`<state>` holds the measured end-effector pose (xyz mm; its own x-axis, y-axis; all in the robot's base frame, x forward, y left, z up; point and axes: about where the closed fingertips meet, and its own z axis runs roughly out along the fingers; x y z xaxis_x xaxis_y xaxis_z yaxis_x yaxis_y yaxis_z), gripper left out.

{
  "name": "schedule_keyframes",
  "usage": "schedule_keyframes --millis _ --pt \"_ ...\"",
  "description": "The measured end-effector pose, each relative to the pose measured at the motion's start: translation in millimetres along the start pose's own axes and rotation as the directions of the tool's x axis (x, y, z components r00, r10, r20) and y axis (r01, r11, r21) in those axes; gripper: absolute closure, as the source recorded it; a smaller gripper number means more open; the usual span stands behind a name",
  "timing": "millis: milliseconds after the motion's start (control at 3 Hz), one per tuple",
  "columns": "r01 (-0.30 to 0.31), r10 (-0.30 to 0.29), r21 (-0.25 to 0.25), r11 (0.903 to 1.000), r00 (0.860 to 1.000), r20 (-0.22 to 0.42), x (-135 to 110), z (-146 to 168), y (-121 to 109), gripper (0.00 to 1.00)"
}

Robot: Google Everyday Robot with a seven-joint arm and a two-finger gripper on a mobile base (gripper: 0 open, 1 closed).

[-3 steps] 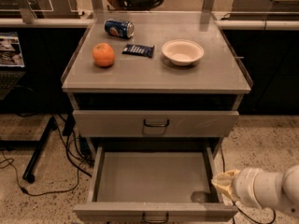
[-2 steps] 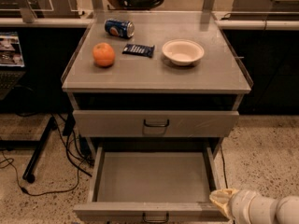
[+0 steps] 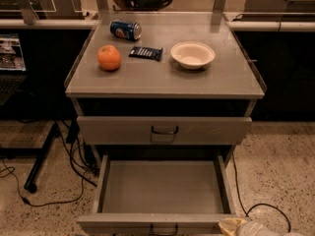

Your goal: Close middle drawer

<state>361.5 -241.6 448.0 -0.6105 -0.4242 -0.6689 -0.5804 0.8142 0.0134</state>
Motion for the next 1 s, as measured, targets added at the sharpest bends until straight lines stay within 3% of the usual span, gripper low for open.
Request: schedule_keyframes --millis 667,1000 --pt "-0.094 0.094 -0.001 0.9956 0.995 -0.021 46.8 23.3 3.6 1.00" --pt "-0.104 0.104 -0.004 0.9945 0.994 -0.024 51.7 25.9 5.5 1.00"
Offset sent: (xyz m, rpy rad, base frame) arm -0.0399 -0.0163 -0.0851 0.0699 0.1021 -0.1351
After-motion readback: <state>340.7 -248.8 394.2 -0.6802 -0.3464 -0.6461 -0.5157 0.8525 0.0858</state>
